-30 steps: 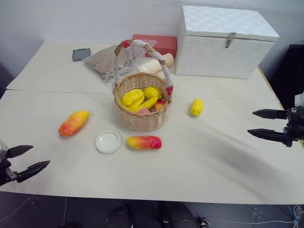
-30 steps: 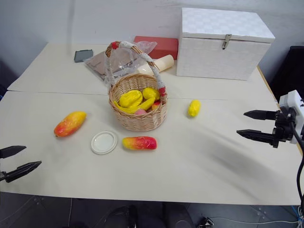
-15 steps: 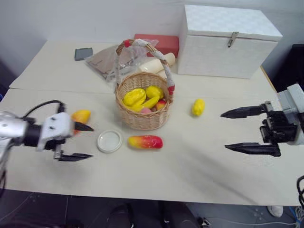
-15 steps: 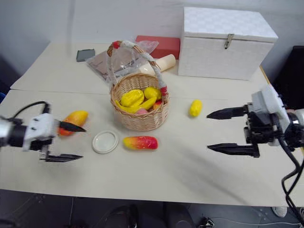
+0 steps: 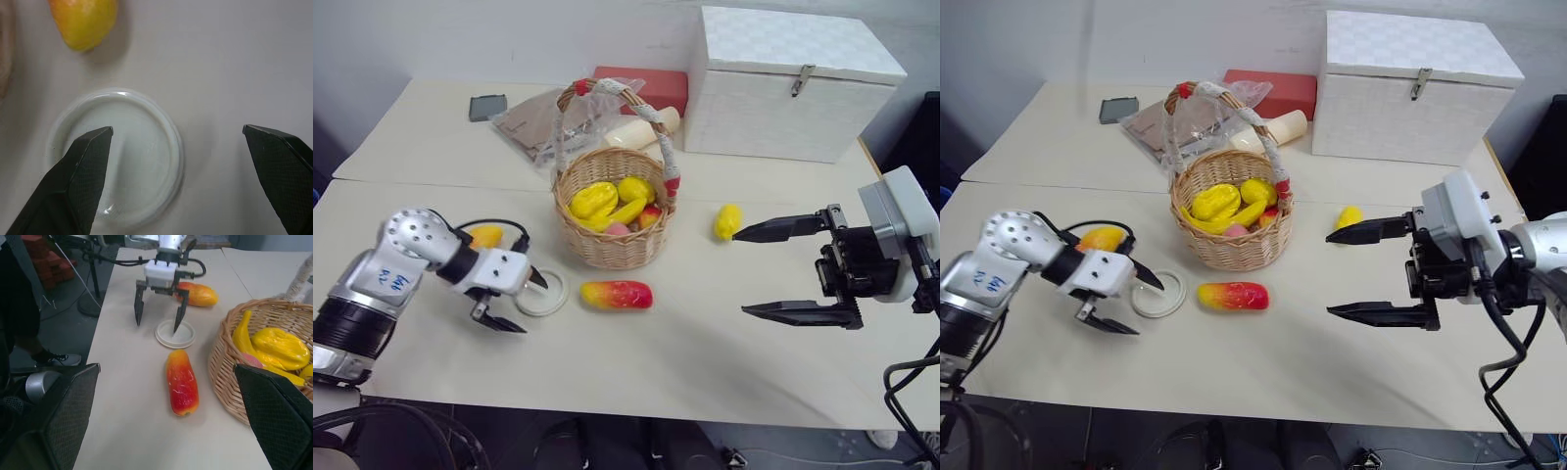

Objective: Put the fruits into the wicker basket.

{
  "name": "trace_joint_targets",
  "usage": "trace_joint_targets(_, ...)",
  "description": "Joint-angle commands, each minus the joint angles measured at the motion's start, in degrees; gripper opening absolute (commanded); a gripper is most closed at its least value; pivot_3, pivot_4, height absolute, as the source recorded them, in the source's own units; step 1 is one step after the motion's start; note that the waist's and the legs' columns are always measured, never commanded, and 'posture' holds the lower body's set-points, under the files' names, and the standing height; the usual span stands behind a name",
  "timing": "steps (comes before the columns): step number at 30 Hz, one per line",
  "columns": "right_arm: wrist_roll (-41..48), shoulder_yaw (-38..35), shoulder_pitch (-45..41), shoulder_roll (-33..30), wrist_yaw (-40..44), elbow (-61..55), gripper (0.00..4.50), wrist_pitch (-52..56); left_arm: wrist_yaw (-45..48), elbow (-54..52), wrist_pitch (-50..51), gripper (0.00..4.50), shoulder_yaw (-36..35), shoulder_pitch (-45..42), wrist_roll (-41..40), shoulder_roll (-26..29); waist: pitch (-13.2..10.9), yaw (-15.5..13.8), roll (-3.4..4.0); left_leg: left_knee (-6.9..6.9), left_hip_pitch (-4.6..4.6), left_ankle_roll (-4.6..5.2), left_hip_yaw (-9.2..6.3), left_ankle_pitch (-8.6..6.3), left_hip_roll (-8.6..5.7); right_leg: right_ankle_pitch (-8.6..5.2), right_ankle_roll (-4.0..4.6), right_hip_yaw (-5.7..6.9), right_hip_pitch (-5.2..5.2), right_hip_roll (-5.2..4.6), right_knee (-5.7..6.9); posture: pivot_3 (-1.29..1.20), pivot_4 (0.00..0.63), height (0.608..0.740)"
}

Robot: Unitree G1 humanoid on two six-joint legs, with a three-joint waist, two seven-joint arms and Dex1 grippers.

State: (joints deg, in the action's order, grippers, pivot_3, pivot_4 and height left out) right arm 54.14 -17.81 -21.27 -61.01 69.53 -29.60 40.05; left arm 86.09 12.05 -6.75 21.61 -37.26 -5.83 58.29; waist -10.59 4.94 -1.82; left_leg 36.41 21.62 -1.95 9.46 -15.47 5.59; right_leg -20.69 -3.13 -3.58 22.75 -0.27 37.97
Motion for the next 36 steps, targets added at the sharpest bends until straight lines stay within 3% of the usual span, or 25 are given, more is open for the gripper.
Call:
trace_joint_targets(1,1.21,-2.33,-0.03,-0.38,-1.47,-1.07,4.49,-0.03,4.82,1.53,-2.73,4.50,1.18,-0.68,2.51,-0.78,0.00,-0.09,0.00,0.04,0.00,0.01,0.00,0.00,-0.01,0.00,0.00,0.00,0.00,-0.01,0.02,0.00,0.150,0.740)
trace_joint_targets(3,1.10,-1.92,-0.54,-0.07,-2.50,-0.80,4.49,-0.09,4.26,3.07,-4.67,4.50,2.59,-1.35,4.88,-1.50,0.00,-0.17,0.00,0.12,0.00,0.04,-0.01,-0.02,-0.02,0.00,0.00,0.00,-0.03,-0.04,0.08,0.00,0.150,0.740)
trace_joint_targets(7,1.61,-1.28,-1.18,0.17,-3.78,-0.90,4.50,0.03,2.31,7.16,-10.80,3.30,3.84,-2.51,9.46,-2.38,0.00,-0.18,0.00,0.43,0.00,0.14,-0.06,-0.08,-0.01,0.00,-0.01,0.03,-0.11,-0.06,0.23,0.00,0.150,0.740)
trace_joint_targets(18,2.04,1.06,-3.46,0.85,-4.21,0.60,4.50,-0.29,1.28,4.02,-10.91,0.02,-0.44,2.87,7.25,-1.88,0.04,-0.02,0.07,0.65,-0.20,0.28,-0.09,-0.09,-0.02,0.00,0.00,0.02,-0.21,-0.12,0.69,0.00,0.150,0.740)
trace_joint_targets(21,1.94,2.23,-5.19,1.39,-3.85,2.03,4.50,-0.38,-0.30,-0.61,-8.96,0.01,-4.06,6.63,4.48,-1.34,0.04,0.05,0.08,0.64,-0.27,0.52,-0.08,-0.24,-0.02,0.01,0.01,0.01,-0.26,-0.15,0.72,0.00,0.150,0.740)
trace_joint_targets(25,1.26,3.94,-7.29,1.92,-2.97,3.75,4.50,-0.71,-3.49,-10.22,1.60,0.01,-11.95,12.03,-2.65,-0.10,0.02,0.02,0.06,0.63,-0.24,0.54,-0.10,-0.26,-0.01,0.00,0.01,0.04,-0.23,-0.14,0.71,0.00,0.150,0.740)
trace_joint_targets(30,0.04,6.23,-9.24,3.25,-1.11,5.97,4.50,-1.49,-10.15,-22.58,15.12,0.01,-27.43,24.41,-8.22,4.46,-0.09,0.10,-0.08,0.64,-0.04,0.50,-0.15,-0.29,0.03,-0.02,0.00,0.08,-0.09,-0.14,0.65,0.00,0.150,0.740)
trace_joint_targets(36,-1.72,8.39,-11.19,4.81,1.07,8.53,4.50,-2.51,-13.18,-23.89,20.07,0.01,-49.02,43.35,-6.04,5.95,-0.13,0.44,-0.07,0.58,-0.04,0.47,-0.14,-0.31,0.02,-0.06,0.05,0.10,-0.07,-0.16,0.58,0.00,0.150,0.740)
